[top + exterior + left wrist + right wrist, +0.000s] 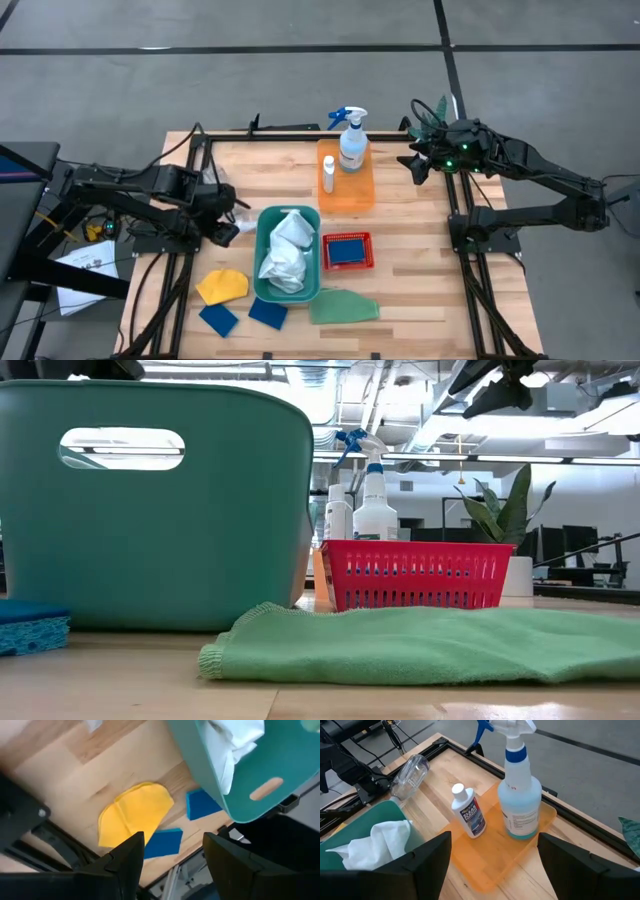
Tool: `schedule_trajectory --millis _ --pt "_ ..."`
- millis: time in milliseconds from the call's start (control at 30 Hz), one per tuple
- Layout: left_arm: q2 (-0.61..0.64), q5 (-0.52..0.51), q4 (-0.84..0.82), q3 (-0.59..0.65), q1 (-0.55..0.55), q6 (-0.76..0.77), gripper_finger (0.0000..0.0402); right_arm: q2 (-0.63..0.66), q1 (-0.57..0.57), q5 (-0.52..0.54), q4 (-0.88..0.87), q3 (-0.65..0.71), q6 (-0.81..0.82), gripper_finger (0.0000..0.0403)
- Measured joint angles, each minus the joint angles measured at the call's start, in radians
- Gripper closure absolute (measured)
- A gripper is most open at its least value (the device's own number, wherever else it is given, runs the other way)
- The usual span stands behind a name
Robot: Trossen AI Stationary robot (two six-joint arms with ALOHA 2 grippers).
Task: Pick & Place Kitchen Items
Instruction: Put the yellow towel into the green bin
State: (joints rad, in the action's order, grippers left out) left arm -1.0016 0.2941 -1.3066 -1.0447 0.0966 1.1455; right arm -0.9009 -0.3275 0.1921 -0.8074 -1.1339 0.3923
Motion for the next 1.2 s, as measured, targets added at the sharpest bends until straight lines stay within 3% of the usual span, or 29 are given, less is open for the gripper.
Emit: schedule_trajectory --millis 233,467,733,1000,1200 --pt "-0.001 0.018 -0.006 0.011 0.032 0.09 0.0201 0.0 0.0 -0.001 0.0 0.0 0.0 0.0117" --pt "-0.002 0.087 0.005 0.16 0.113 0.237 0.0201 0.0 0.0 -0.004 0.0 0.0 0.0 0.0117" --pt "-0.002 0.126 0.23 0.286 0.2 0.406 0.0201 0.0 0.0 -0.004 0.0 0.0 -0.007 0.0117" --pt "-0.002 0.124 0.297 0.382 0.296 0.61 0.0207 -0.001 0.0 -0.004 0.0 0.0 -0.007 0.0117" --pt "-0.002 0.118 0.469 0.44 0.36 0.74 0.0214 -0.001 0.0 -0.004 0.0 0.0 -0.007 0.0117"
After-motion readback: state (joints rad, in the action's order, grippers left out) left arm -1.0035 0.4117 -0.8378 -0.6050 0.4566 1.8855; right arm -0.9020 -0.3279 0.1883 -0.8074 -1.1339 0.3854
